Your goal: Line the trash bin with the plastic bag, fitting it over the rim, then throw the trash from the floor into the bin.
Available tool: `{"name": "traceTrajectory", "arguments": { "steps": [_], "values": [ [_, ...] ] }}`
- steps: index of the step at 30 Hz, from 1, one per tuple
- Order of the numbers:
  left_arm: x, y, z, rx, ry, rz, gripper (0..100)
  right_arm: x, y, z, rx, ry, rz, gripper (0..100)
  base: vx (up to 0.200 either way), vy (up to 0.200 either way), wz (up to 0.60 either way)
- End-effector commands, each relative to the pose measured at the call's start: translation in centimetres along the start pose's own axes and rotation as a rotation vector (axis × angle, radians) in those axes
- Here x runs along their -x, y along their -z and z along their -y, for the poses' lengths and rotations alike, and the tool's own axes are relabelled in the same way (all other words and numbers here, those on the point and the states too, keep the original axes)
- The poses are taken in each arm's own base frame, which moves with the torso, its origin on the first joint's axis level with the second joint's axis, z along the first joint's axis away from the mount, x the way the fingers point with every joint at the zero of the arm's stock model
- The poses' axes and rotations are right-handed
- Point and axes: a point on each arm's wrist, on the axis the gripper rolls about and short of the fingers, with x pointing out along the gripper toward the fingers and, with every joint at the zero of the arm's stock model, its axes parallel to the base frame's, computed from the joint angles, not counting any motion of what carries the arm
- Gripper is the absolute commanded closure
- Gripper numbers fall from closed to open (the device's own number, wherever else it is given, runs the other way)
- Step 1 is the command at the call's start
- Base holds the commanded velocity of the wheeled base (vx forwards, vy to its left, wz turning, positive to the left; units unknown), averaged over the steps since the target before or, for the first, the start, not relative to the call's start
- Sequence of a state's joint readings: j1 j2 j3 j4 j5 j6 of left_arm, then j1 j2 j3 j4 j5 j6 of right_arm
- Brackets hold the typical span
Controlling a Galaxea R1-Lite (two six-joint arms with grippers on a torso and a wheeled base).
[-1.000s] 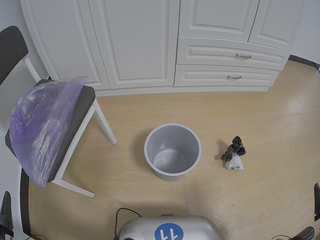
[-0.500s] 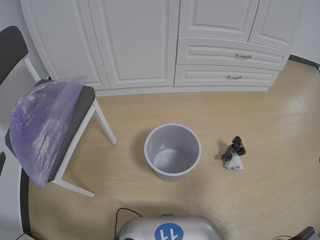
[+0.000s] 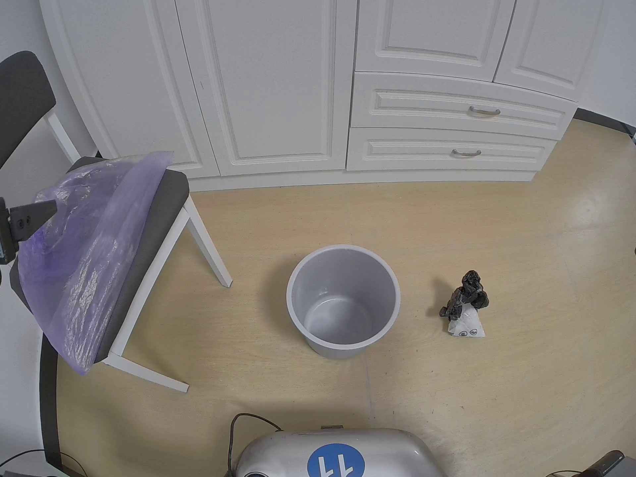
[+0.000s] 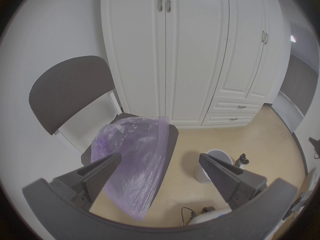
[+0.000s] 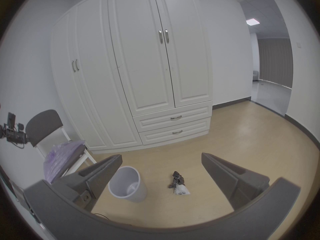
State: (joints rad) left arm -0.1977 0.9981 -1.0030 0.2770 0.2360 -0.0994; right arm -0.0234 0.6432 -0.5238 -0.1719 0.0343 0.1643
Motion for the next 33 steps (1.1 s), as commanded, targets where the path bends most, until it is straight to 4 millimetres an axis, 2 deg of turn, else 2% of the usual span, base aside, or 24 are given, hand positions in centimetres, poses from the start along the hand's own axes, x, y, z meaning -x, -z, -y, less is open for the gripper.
{"name": "traceTrajectory", "arguments": {
  "steps": [1,4,7,10,16,22,24,26,33],
  "values": [
    [-3.3,-0.8,2.6,-0.043,0.007,-0.097,0,-2.3,-0.7,-0.1,-0.052,0.005,-0.051,0,0.000,0.000,0.00],
    [-5.1,-0.7,3.9,-0.117,-0.065,-0.134,0,-2.8,-0.9,-0.1,-0.060,0.009,-0.063,0,0.000,0.000,0.00],
    [-6.3,0.4,4.6,-0.187,-0.108,-0.201,0,-3.0,-0.8,-0.1,-0.059,0.011,-0.073,0,0.000,0.000,0.00],
    [-8.9,2.3,5.7,-0.303,-0.181,-0.291,0,-3.2,-0.2,-0.1,-0.049,0.007,-0.102,0,0.000,0.000,0.00],
    [-11.5,4.8,7.6,-0.445,-0.256,-0.381,0,-3.6,0.4,0.0,-0.048,0.016,-0.132,0,0.000,0.000,0.00],
    [-12.8,6.7,7.7,-0.594,-0.364,-0.443,0,-3.5,0.9,0.1,-0.020,0.016,-0.145,0,0.000,0.000,0.00],
    [-12.8,6.7,7.7,-0.594,-0.364,-0.443,0,-3.5,0.9,0.1,-0.020,0.016,-0.145,0,0.000,0.000,0.00],
    [-13.2,7.9,7.7,-0.647,-0.391,-0.483,0,-3.5,1.3,0.2,0.002,0.016,-0.158,0,0.000,0.000,0.00],
    [-14.5,8.7,7.8,-0.703,-0.492,-0.505,0,-3.6,1.5,0.2,0.004,0.018,-0.171,0,0.000,0.000,0.00]
  ]
}}
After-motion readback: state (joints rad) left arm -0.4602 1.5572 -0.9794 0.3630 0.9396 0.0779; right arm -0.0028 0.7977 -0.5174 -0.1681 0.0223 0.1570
